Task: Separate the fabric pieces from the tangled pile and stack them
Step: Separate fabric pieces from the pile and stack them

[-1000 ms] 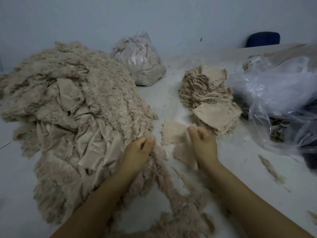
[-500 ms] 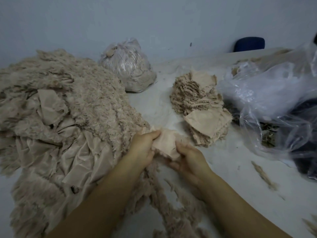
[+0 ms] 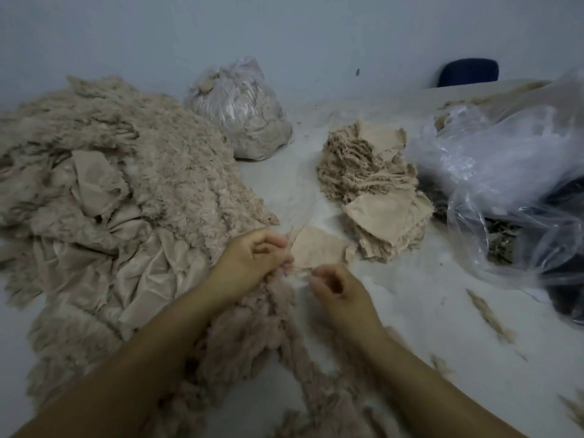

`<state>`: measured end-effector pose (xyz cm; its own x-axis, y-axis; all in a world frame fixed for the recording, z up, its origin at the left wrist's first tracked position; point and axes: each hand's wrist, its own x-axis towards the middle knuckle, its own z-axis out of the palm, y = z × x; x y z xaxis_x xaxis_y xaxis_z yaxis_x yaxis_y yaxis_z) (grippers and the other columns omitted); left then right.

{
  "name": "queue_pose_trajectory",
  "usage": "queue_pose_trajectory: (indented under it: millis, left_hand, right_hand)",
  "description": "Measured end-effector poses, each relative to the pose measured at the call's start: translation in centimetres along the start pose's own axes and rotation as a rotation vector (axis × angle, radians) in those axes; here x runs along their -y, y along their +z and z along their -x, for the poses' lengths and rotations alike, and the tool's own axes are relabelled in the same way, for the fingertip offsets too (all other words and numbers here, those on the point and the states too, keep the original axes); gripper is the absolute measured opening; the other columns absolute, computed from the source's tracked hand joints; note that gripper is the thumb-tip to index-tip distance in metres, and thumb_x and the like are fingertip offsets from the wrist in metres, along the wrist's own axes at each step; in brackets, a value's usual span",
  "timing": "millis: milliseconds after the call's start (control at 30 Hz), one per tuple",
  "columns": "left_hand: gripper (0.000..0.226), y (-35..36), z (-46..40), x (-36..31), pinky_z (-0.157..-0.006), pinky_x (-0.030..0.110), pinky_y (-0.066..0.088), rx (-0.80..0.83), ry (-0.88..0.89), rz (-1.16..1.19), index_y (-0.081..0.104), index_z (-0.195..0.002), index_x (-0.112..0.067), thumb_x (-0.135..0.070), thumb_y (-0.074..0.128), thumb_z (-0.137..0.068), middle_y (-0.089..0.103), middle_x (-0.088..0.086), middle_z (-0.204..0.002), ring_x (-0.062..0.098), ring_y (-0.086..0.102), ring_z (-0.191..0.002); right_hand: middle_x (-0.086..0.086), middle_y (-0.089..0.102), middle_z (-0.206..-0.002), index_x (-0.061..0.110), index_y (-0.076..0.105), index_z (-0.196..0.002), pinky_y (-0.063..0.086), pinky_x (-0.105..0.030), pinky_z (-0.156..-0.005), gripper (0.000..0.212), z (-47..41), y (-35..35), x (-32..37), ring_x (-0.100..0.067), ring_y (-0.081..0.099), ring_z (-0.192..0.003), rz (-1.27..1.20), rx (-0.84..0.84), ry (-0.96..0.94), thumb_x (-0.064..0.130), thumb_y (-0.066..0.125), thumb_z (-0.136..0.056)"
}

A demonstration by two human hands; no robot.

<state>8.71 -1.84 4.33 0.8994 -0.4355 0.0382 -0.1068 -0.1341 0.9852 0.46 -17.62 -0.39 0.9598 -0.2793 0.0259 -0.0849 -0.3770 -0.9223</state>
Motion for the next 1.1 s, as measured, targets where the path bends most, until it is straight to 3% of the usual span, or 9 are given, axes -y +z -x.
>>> queue_pose_trajectory:
  millis: [100,200,333,500,633,767,867,1000,1100]
  left_hand:
    - [0.041,-3.5,3.0,-0.3,-0.078,0.012,0.046,0.506,-0.007,-0.625,0.066,-0.105,-0.03,-0.046,0.076,-0.069,0.067,-0.016,-0.101,-0.003,0.06,-0.094]
    - [0.059,-5.0,4.9,1.1,-0.096,0.01,0.033,0.642,-0.023,-1.005,0.062,-0.12,-0.024,-0.045,0.08,-0.068,0.051,-0.009,-0.124,0.004,0.045,-0.115]
    - [0.043,-5.5,6.1,2.1,-0.087,-0.002,0.029,0.498,0.016,-0.927,0.068,-0.109,-0.01,-0.036,0.077,-0.076,0.052,-0.002,-0.125,0.006,0.046,-0.115]
    - [0.04,-3.9,6.8,1.1,-0.083,0.04,0.045,0.336,0.136,-0.643,0.063,-0.088,0.01,-0.031,0.062,-0.089,0.059,0.021,-0.096,0.027,0.057,-0.093]
    - [0.015,-1.9,6.8,0.2,-0.066,0.02,0.041,0.18,0.154,-0.372,0.06,-0.089,-0.014,-0.024,0.051,-0.096,0.06,-0.013,-0.075,-0.004,0.053,-0.069]
    - [0.008,-0.9,6.8,0.6,-0.068,0.007,0.041,0.211,0.044,-0.248,0.052,-0.094,-0.024,-0.023,0.044,-0.096,0.056,-0.017,-0.081,-0.014,0.053,-0.071]
    - [0.017,0.2,6.4,1.0,-0.058,0.005,0.042,0.158,0.005,-0.045,0.057,-0.088,-0.017,-0.008,0.045,-0.097,0.064,-0.014,-0.069,-0.011,0.057,-0.061]
    - [0.024,1.3,4.7,1.3,-0.087,0.031,0.052,-0.068,-0.185,0.409,0.057,-0.116,-0.003,-0.014,0.049,-0.095,0.066,0.01,-0.111,0.018,0.065,-0.102]
    - [0.015,2.1,4.0,0.8,-0.068,0.03,0.055,-0.166,-0.081,0.324,0.058,-0.092,-0.006,-0.014,0.046,-0.097,0.067,0.008,-0.084,0.017,0.065,-0.076]
  right_hand:
    - [0.013,0.061,-0.085,0.035,0.064,-0.085,0.041,-0.008,-0.064,0.014,1.9,1.4,0.6,0.005,0.055,-0.076,0.037,0.291,-0.084,0.048,0.067,-0.082]
    - [0.009,0.057,-0.078,0.026,0.059,-0.072,0.043,-0.019,-0.069,0.018,2.7,2.5,0.7,-0.004,0.051,-0.073,0.131,0.339,-0.207,0.032,0.072,-0.083]
    - [0.002,0.051,-0.07,0.012,0.048,-0.075,0.038,-0.018,-0.062,0.022,2.8,2.0,0.6,-0.005,0.046,-0.061,-0.048,0.094,-0.125,0.018,0.058,-0.094]
    - [0.012,0.058,-0.084,0.02,0.058,-0.095,0.045,-0.018,-0.068,0.035,3.6,2.5,1.7,-0.002,0.055,-0.074,-0.064,0.308,-0.105,0.053,0.061,-0.083]
    - [0.015,0.053,-0.058,0.021,0.054,-0.066,0.039,-0.015,-0.052,0.026,3.3,2.6,2.7,-0.001,0.048,-0.053,-0.38,0.214,-0.127,0.022,0.064,-0.09]
    - [-0.002,0.058,-0.062,0.019,0.057,-0.065,0.047,-0.026,-0.054,0.02,2.6,0.7,2.9,-0.015,0.055,-0.057,-0.696,0.181,-0.002,0.029,0.064,-0.081]
    - [-0.007,0.064,-0.065,0.011,0.057,-0.072,0.052,-0.028,-0.052,0.015,2.2,-0.7,2.6,-0.018,0.063,-0.058,-0.877,0.308,0.138,0.018,0.07,-0.072]
    - [-0.01,0.069,-0.082,0.011,0.056,-0.091,0.055,-0.029,-0.055,0.039,1.7,-1.6,1.8,-0.022,0.067,-0.064,-0.74,0.342,0.178,0.012,0.079,-0.06]
    - [-0.007,0.074,-0.088,0.007,0.057,-0.114,0.057,-0.031,-0.065,0.056,1.5,-1.5,1.3,-0.022,0.072,-0.075,-0.692,0.4,0.184,0.011,0.081,-0.064]
